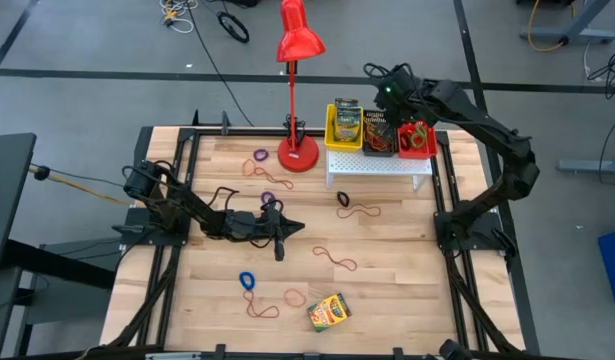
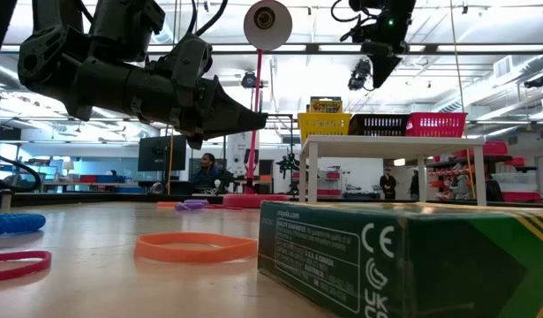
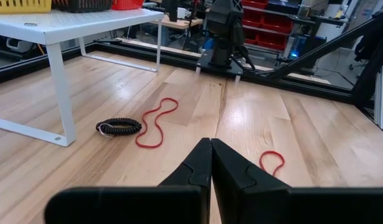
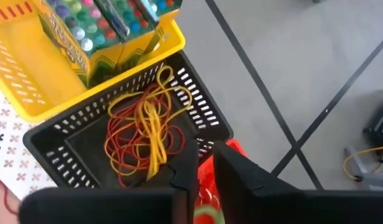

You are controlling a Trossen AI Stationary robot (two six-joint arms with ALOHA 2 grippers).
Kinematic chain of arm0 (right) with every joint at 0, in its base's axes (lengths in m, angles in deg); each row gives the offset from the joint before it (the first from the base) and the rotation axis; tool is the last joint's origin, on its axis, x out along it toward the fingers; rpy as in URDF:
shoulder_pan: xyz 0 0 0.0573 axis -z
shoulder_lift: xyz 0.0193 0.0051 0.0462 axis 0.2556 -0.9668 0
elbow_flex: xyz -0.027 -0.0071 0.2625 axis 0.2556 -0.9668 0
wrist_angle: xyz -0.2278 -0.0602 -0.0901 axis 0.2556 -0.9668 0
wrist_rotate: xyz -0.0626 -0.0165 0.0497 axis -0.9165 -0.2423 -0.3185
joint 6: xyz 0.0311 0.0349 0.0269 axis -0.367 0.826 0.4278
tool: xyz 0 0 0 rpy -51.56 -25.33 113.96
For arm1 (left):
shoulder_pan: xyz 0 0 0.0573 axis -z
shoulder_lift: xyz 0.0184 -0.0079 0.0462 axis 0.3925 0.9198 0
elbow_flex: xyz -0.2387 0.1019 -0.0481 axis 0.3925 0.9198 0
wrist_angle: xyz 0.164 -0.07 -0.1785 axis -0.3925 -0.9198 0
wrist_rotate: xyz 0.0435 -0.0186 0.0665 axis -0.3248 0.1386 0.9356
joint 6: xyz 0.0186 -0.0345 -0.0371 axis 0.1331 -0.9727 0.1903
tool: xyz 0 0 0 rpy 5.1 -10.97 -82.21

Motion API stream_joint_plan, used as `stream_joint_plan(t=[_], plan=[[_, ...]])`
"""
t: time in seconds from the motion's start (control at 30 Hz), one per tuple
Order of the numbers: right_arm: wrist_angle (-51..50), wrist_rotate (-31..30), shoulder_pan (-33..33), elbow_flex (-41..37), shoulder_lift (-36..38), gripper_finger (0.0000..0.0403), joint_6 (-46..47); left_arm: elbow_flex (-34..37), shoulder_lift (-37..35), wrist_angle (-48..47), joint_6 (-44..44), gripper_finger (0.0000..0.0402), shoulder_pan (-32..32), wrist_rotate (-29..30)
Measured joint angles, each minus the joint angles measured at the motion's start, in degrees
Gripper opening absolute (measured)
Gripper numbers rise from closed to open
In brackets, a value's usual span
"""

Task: Pick & Place Office Desk Supplies
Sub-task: Put the blue spring keychain into the red bin on the shelf

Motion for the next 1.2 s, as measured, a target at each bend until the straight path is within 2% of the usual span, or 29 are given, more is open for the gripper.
stream_joint_plan(t=[0.13, 0.2, 0.3, 0.4, 0.57, 0.83, 1.0, 1.13, 1.2], plan=[[-0.44, -0.14, -0.16, 0.0, 0.49, 0.0092, -0.05, 0.0, 0.0, 0.0, 0.0, 0.001, 0.02, 0.0], [-2.26, -0.21, -0.99, 0.0, 1.62, 0.0094, 0.52, 0.0, 0.0, 0.01, 0.0, 0.001, 0.01, 0.0], [-3.29, 0.47, -3.82, 0.0, 4.73, 0.0065, 1.39, 0.0, 0.0, 0.01, -0.01, 0.001, 0.01, 0.0], [2.03, 4.7, -7.54, -3.21, 10.12, 0.0016, 1.8, 0.0, 0.0, 0.01, 0.0, 0.001, 0.01, 0.0], [16.76, 9.14, -16.66, -19.58, 21.35, 0.0016, 4.67, 0.0, 0.0, 0.01, 0.0, 0.001, 0.01, 0.0], [47.47, 8.39, -35.54, -53.59, 36.68, 0.0008, 13.16, 0.0, 0.0, 0.06, -3.35, 0.001, 0.0, 0.0], [64.69, 2.72, -45.58, -68.8, 37.63, 0.0003, 15.78, 0.0, -0.02, 1.91, -5.45, 0.001, 0.0, 0.0], [79.3, 2.64, -51.92, -77.19, 37.25, 0.0006, 15.21, -0.21, -0.02, 1.74, -10.24, 0.001, -0.51, -0.13], [87.12, 2.58, -54.53, -80.57, 37.29, 0.0006, 13.82, -0.78, -0.28, 0.89, -11.36, 0.001, -1.29, -3.57]])
